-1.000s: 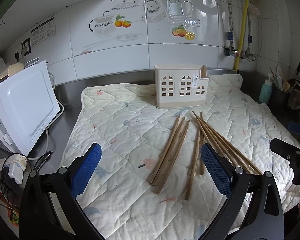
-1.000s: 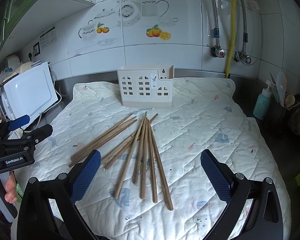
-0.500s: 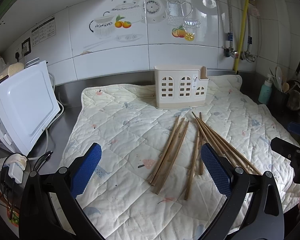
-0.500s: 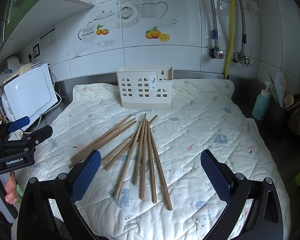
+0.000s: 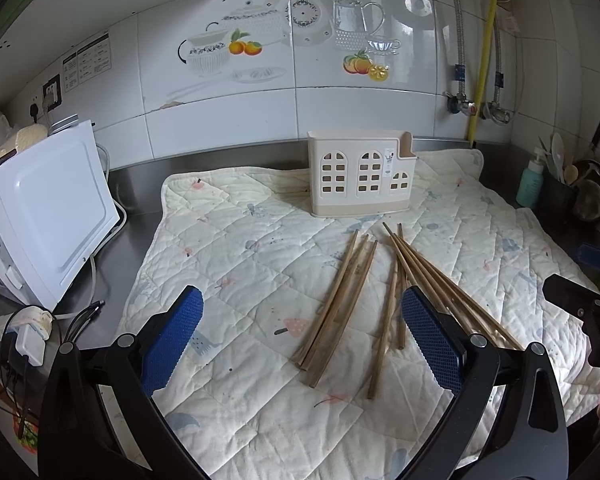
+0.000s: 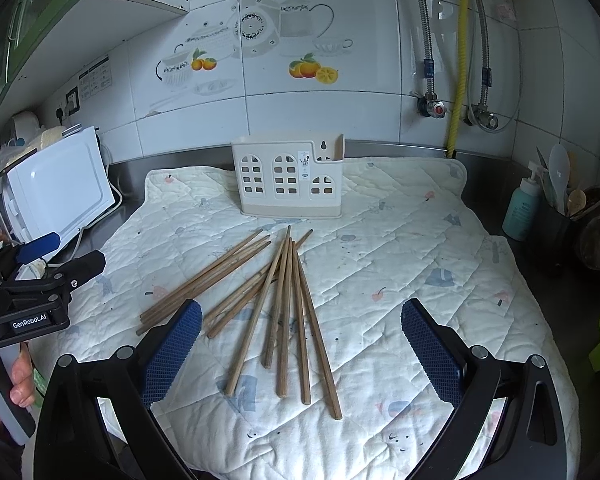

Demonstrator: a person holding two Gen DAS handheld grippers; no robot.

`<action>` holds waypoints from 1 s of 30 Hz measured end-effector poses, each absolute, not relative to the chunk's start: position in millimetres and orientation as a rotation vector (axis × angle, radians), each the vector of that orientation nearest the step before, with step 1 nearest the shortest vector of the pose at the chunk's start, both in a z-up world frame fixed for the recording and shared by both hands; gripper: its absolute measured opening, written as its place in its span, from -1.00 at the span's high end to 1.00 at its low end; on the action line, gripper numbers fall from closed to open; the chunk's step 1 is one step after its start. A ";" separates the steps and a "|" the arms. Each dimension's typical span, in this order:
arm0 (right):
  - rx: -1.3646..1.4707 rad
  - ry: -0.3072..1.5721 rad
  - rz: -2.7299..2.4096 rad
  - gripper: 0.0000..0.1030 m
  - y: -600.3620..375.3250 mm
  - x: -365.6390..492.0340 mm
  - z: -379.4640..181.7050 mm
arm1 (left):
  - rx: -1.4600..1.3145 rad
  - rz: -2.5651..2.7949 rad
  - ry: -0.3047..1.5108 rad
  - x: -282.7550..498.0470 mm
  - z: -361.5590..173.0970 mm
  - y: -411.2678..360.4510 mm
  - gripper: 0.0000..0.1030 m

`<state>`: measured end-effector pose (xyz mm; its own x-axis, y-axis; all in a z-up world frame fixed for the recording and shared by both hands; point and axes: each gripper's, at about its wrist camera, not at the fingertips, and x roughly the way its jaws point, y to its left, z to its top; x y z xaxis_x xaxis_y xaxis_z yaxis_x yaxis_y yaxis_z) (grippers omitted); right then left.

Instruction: Organize utensils

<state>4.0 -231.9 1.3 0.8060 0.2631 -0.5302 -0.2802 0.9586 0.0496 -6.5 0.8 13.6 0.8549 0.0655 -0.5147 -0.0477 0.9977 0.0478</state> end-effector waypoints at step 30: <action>-0.037 0.567 0.290 -0.88 -238.1 -1.0 -12.1 | 0.013 0.027 0.579 -5.2 -3.2 -3.5 -0.90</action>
